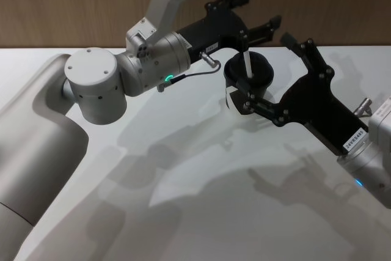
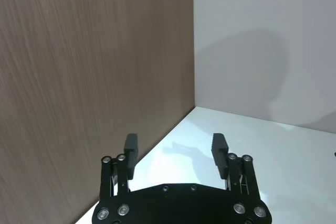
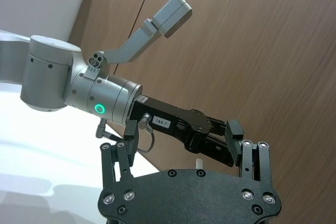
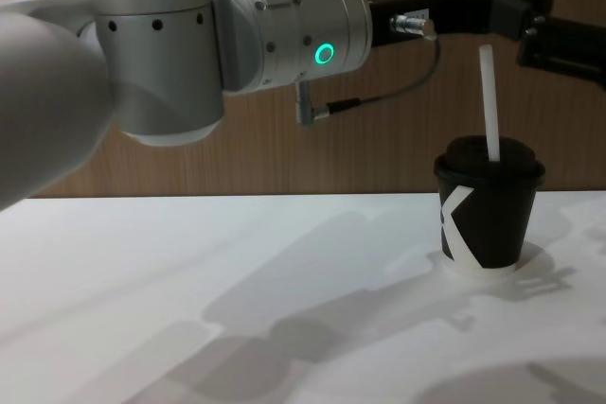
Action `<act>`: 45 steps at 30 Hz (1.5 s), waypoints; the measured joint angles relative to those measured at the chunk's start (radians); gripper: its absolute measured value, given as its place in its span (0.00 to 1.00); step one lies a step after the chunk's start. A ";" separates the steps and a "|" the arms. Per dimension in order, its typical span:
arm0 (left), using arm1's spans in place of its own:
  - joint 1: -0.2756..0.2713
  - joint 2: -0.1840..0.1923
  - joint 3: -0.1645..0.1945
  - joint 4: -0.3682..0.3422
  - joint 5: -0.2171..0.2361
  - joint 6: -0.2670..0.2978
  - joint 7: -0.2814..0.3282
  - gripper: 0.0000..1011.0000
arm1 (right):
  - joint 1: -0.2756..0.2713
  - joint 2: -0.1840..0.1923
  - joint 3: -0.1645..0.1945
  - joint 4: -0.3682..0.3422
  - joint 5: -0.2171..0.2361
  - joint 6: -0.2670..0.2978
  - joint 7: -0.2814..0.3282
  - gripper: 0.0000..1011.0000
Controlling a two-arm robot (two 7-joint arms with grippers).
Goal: Pick up the straw with one hand, pass it to the other hand, and insert it into the cup.
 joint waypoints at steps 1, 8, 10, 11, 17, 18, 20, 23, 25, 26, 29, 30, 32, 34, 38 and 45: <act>0.000 0.000 0.000 0.000 0.000 0.000 0.000 0.89 | 0.000 0.000 0.000 0.000 0.000 0.000 0.000 0.99; 0.024 0.015 -0.011 -0.020 0.003 -0.003 0.011 0.99 | 0.001 -0.002 0.001 0.000 0.000 0.001 0.000 0.99; 0.028 0.016 -0.012 -0.023 0.004 -0.003 0.013 0.99 | 0.003 -0.007 0.002 -0.001 0.002 0.005 -0.001 0.99; 0.034 0.020 -0.015 -0.028 0.005 -0.004 0.016 0.99 | 0.004 -0.009 0.003 -0.002 0.004 0.006 -0.002 0.99; 0.062 0.038 -0.025 -0.049 0.018 -0.008 0.037 0.99 | 0.016 -0.031 0.011 -0.012 0.025 0.030 -0.017 0.99; 0.064 0.039 -0.026 -0.051 0.019 -0.009 0.039 0.99 | 0.018 -0.034 0.012 -0.014 0.028 0.035 -0.020 0.99; 0.075 0.046 -0.031 -0.059 0.023 -0.011 0.046 0.99 | 0.025 -0.045 0.016 -0.022 0.040 0.050 -0.026 0.99; 0.086 0.052 -0.036 -0.068 0.027 -0.015 0.052 0.99 | 0.031 -0.055 0.021 -0.030 0.051 0.067 -0.033 0.99; 0.091 0.056 -0.039 -0.072 0.029 -0.017 0.053 0.99 | 0.037 -0.065 0.025 -0.039 0.063 0.087 -0.042 0.99; 0.096 0.059 -0.042 -0.075 0.030 -0.019 0.054 0.99 | 0.040 -0.070 0.028 -0.047 0.069 0.105 -0.049 0.99; 0.106 0.064 -0.048 -0.083 0.031 -0.023 0.054 0.99 | 0.046 -0.081 0.034 -0.060 0.079 0.138 -0.063 0.99; 0.108 0.065 -0.050 -0.085 0.030 -0.025 0.054 0.99 | 0.047 -0.083 0.035 -0.062 0.080 0.148 -0.066 0.99; 0.113 0.066 -0.053 -0.089 0.029 -0.028 0.053 0.99 | 0.050 -0.088 0.037 -0.070 0.085 0.172 -0.075 0.99; 0.120 0.068 -0.058 -0.094 0.025 -0.031 0.051 0.99 | 0.054 -0.095 0.041 -0.080 0.090 0.204 -0.086 0.99; 0.131 0.071 -0.068 -0.104 0.012 -0.035 0.045 0.99 | 0.061 -0.105 0.045 -0.098 0.099 0.269 -0.105 0.99; 0.137 0.068 -0.081 -0.115 -0.017 -0.042 0.034 0.99 | 0.067 -0.115 0.046 -0.118 0.107 0.346 -0.120 0.99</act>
